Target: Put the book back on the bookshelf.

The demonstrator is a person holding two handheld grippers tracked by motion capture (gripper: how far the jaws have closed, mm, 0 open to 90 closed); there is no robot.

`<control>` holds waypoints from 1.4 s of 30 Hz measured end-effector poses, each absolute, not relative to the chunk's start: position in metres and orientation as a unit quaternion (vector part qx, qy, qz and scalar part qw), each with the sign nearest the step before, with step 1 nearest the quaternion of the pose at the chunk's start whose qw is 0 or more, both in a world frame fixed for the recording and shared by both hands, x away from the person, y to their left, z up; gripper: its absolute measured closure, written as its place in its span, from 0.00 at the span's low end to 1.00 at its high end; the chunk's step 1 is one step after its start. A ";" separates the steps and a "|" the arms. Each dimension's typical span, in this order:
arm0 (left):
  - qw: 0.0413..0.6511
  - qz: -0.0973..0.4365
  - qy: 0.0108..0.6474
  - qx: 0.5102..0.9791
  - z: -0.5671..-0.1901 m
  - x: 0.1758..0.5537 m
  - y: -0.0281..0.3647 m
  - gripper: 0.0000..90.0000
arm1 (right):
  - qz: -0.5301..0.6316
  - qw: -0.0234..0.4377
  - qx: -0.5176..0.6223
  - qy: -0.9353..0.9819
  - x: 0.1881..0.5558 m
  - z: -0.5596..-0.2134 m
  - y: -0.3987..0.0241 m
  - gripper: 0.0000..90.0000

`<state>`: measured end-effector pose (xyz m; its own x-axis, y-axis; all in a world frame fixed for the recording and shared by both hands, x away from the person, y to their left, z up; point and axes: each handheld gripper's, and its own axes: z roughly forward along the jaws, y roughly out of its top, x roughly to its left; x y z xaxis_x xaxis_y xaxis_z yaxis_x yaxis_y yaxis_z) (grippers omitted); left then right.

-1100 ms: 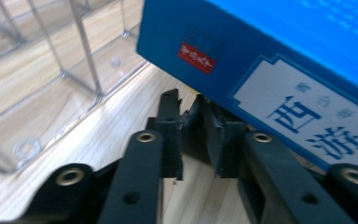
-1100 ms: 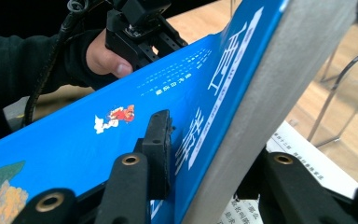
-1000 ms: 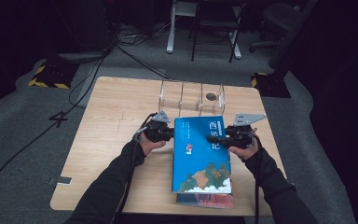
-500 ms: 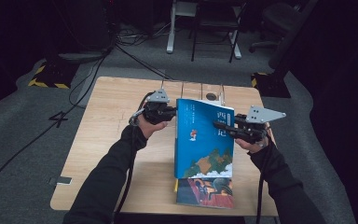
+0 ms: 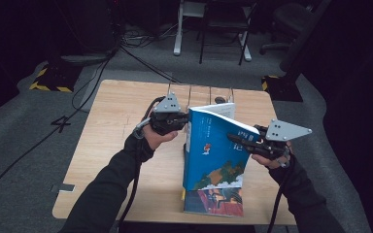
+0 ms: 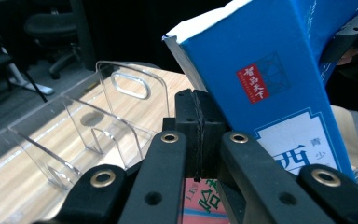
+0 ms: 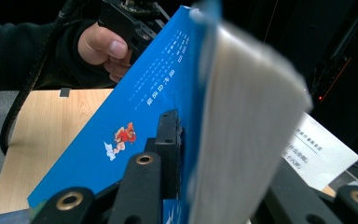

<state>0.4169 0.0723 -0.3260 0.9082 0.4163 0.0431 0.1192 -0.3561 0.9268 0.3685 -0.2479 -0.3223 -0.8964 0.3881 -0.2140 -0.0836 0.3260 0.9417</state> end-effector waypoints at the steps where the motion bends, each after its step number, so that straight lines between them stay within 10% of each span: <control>1: 0.543 0.140 0.163 0.812 -0.325 0.414 0.072 1.00 | 0.572 0.208 0.095 0.788 0.365 -0.321 -0.249 0.82; 21: 0.559 0.163 0.152 0.799 -0.329 0.372 0.077 0.82 | 0.584 0.241 0.062 0.773 0.321 -0.322 -0.255 0.85; 42: 0.504 0.145 0.185 0.831 -0.378 0.331 0.107 0.32 | 0.586 0.245 0.064 0.770 0.308 -0.323 -0.256 0.85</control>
<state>0.3309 0.1066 -0.3782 0.8894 0.4539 0.0538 0.1619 -0.4228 0.8916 0.3077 -0.2563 -0.3227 -0.8722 0.3854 -0.3013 -0.1883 0.3042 0.9338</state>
